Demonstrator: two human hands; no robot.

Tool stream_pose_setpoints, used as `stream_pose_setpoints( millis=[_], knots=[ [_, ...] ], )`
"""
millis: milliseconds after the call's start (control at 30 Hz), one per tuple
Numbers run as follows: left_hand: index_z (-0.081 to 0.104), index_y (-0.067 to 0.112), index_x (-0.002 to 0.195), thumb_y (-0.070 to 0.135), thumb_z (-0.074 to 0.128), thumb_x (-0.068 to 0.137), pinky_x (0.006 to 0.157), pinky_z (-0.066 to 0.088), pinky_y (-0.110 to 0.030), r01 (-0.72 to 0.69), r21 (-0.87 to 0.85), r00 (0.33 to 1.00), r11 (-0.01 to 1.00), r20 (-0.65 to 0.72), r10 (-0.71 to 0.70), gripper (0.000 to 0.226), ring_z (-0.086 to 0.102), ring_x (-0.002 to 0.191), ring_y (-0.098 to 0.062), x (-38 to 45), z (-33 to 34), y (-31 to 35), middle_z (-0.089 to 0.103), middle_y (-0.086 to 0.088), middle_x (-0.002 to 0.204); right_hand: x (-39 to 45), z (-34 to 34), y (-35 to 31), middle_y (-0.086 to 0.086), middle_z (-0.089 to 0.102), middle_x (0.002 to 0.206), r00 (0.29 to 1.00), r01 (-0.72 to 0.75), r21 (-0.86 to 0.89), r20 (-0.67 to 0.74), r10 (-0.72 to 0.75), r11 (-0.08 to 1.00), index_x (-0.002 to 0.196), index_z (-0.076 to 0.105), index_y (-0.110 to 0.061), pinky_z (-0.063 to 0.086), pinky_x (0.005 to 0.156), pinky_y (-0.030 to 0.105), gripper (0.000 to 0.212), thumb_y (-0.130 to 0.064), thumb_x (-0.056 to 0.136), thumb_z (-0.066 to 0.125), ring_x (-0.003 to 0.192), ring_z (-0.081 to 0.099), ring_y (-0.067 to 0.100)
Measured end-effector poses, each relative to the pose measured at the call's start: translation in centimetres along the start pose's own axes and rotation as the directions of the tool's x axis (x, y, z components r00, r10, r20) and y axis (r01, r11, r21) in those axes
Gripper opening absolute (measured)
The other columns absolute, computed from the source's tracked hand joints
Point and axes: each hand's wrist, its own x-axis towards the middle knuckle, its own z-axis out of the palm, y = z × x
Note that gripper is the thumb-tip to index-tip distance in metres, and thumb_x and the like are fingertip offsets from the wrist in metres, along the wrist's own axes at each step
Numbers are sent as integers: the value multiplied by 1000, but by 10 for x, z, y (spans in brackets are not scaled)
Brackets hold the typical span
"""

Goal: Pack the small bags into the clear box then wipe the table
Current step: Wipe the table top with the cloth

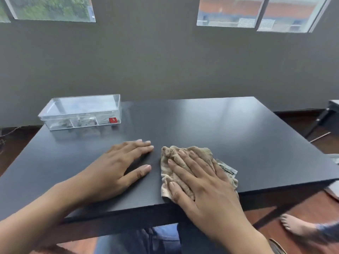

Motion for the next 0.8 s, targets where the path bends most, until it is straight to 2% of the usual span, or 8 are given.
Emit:
stream_pose_setpoints(
  millis=[167,267,367,433,567,667,800],
  knots=[
    [38,41,150,75,25,93,122,20,-28,-80,0,996,997,28,80,68,20,150,3,62,16,23,32,24,160,-17,-21,74,-27,26,164,969,-221,-16,-118,218,975,151,38,-53,13,127,42,60,-71,96,23,155,9,-4],
    [40,40,150,75,24,92,123,23,-35,-116,-11,992,993,39,116,69,22,150,0,90,29,41,32,22,160,-25,-34,117,-26,28,163,918,-364,12,-162,361,931,149,44,-51,9,128,41,61,-71,93,28,154,13,-4],
    [40,40,149,75,23,91,121,22,-32,-147,-8,988,989,40,148,70,24,150,-3,109,35,52,33,21,160,-21,-51,160,-26,30,163,843,-512,44,-167,512,858,146,47,-54,9,125,44,58,-68,91,33,153,18,1],
    [38,43,149,77,21,91,120,22,-31,-154,0,986,988,60,153,69,23,149,-2,117,36,52,31,23,160,-11,-60,185,-25,27,165,792,-597,22,-141,594,802,147,42,-55,11,125,51,55,-67,94,32,154,18,6],
    [41,48,145,80,20,89,114,30,-33,-110,48,994,993,30,109,67,31,145,-3,124,33,40,36,26,155,23,-65,215,-17,8,171,720,-694,-53,-34,693,718,156,24,-53,1,124,59,60,-67,98,25,158,3,15],
    [45,47,142,78,21,90,112,34,-34,-44,68,999,997,-17,45,65,37,141,-5,123,32,29,42,25,152,60,-66,224,-8,2,173,684,-727,-86,-15,729,681,159,17,-48,-3,123,63,66,-69,96,20,159,-3,22],
    [46,47,142,73,26,92,115,27,-32,10,-3,998,1000,-62,-11,60,32,144,-2,118,35,27,42,24,152,110,-63,226,1,-1,173,661,-745,-115,9,750,657,160,14,-46,-4,120,68,74,-73,92,18,159,-6,30]
  ],
)
